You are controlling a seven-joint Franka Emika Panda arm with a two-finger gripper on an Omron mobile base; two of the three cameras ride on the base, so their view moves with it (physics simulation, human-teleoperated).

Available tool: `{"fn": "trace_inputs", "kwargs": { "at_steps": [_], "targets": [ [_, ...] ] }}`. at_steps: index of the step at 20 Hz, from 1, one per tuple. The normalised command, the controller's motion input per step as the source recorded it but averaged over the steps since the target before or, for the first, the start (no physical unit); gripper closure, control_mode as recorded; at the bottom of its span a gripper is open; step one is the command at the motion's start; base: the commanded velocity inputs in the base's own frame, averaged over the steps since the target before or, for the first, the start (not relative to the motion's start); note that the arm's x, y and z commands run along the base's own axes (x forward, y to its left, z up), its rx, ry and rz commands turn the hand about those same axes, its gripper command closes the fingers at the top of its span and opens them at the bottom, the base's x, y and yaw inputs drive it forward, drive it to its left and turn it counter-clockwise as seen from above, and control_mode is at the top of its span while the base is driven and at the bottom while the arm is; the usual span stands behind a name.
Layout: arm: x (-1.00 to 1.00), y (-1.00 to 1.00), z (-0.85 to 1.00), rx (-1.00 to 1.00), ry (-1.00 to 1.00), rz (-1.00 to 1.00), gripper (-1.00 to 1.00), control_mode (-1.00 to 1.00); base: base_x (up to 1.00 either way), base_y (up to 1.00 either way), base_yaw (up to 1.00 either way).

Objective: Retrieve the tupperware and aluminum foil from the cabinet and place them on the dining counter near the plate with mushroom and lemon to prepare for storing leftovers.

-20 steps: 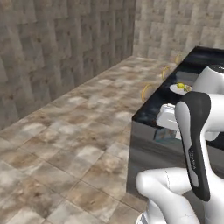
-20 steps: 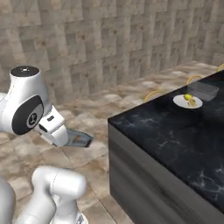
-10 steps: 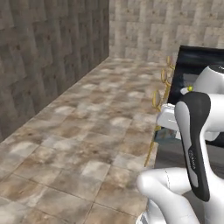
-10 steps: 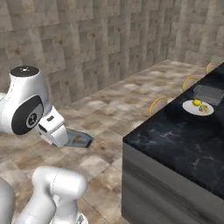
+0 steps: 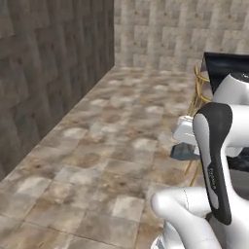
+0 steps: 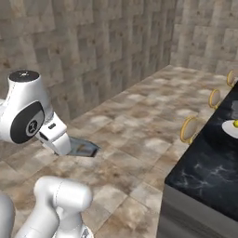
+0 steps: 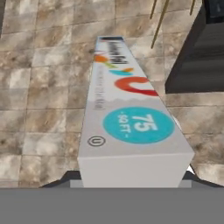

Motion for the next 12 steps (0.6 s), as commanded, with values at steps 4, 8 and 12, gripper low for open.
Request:
{"fn": "trace_inputs", "kwargs": {
  "at_steps": [4, 8, 12],
  "targets": [
    [0.0, 0.0, 0.0, 0.0, 0.0, 0.0, 1.0, 1.0, 0.79, 0.2, -0.61],
    [0.0, 0.0, 0.0, 0.0, 0.0, 0.0, 1.0, 1.0, 0.65, 0.26, -0.71],
    [0.0, 0.0, 0.0, 0.0, 0.0, 0.0, 1.0, 1.0, 0.63, 0.43, -0.72]
  ]
}}
